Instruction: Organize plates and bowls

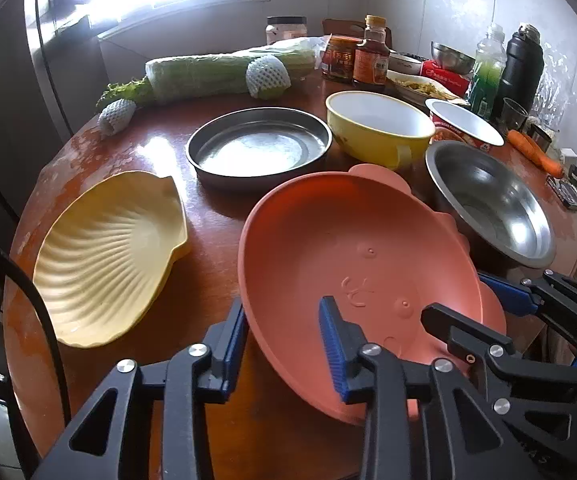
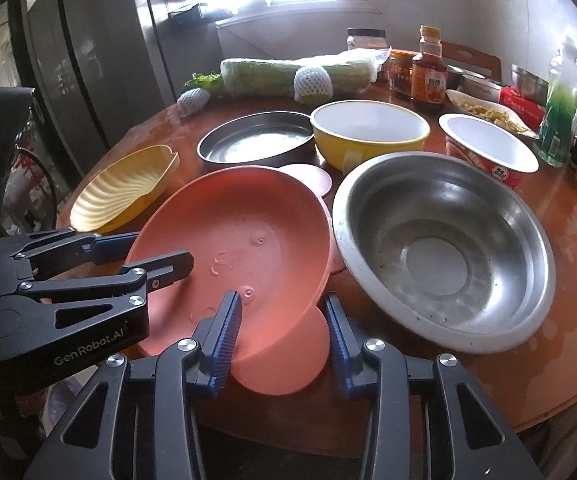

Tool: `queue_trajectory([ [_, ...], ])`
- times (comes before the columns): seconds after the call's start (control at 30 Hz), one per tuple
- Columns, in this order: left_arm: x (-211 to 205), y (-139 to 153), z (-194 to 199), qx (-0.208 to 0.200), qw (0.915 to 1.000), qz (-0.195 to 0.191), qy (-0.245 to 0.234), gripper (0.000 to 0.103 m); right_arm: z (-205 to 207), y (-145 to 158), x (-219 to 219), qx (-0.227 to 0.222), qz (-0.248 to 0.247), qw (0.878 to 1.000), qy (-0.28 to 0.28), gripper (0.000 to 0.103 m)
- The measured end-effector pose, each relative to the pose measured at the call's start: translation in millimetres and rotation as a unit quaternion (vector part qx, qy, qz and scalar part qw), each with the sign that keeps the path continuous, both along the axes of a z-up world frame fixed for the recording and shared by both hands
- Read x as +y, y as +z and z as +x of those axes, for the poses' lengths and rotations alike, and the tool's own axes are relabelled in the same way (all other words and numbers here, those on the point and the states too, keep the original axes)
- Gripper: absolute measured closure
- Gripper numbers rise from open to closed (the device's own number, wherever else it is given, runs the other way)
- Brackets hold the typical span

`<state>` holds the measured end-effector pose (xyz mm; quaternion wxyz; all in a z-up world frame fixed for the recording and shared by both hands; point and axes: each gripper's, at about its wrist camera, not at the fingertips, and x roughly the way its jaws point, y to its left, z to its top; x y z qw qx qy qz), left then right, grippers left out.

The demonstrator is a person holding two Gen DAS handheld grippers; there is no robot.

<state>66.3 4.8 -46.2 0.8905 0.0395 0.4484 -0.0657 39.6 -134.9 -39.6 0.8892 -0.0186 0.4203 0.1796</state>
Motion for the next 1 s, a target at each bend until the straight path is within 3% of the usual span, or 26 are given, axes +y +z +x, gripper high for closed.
queue_trajectory([
  [0.4,11.1,15.0,-12.1,-0.019,0.9998,-0.002,0.008,0.069,-2.7,7.3,9.0,-0.003,0.004,1.000,0.014,0.060],
  [1.0,29.3,50.1,-30.1,-0.060,0.9978,-0.001,0.029,0.069,-15.6,42.0,30.5,-0.044,-0.001,0.998,0.036,0.060],
])
